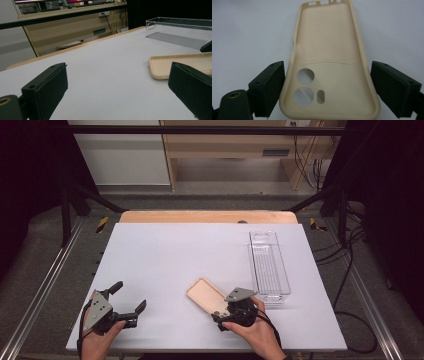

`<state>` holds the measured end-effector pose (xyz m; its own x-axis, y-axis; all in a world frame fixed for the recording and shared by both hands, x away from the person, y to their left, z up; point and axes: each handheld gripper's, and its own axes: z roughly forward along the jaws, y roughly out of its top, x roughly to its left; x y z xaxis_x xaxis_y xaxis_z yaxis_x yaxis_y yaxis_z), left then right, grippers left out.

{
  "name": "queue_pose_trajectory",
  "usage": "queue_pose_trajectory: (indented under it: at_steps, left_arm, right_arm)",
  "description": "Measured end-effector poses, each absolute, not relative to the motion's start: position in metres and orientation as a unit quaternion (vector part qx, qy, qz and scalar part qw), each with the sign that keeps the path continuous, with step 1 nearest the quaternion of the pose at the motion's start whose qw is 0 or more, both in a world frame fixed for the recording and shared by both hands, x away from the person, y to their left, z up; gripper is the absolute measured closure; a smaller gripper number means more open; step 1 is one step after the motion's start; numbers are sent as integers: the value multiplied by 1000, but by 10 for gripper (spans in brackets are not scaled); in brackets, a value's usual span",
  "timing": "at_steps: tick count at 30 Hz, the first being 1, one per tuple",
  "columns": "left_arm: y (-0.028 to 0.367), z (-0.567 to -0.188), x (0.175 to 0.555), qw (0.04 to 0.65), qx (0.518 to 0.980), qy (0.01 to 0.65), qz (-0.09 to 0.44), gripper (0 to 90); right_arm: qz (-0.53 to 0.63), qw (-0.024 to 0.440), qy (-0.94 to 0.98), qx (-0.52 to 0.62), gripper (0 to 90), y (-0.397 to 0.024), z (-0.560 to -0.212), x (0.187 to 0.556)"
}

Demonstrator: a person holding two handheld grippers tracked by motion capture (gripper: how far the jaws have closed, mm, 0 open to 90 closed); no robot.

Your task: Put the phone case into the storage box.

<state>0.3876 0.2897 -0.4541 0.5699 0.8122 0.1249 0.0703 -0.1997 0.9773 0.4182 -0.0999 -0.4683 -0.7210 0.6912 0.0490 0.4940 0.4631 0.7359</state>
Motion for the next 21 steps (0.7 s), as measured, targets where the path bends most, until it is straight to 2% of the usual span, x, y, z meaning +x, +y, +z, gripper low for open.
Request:
queue_pose_trajectory:
  at_steps: [11,21]
  left_arm:
    - [284,-452,385,542,703,303,348,22]
    - [256,-452,381,513,734,257,364,29]
  right_arm:
    - [386,124,843,355,149,-98,-459,421]
    - [392,106,841,357,149,-96,-440,432]
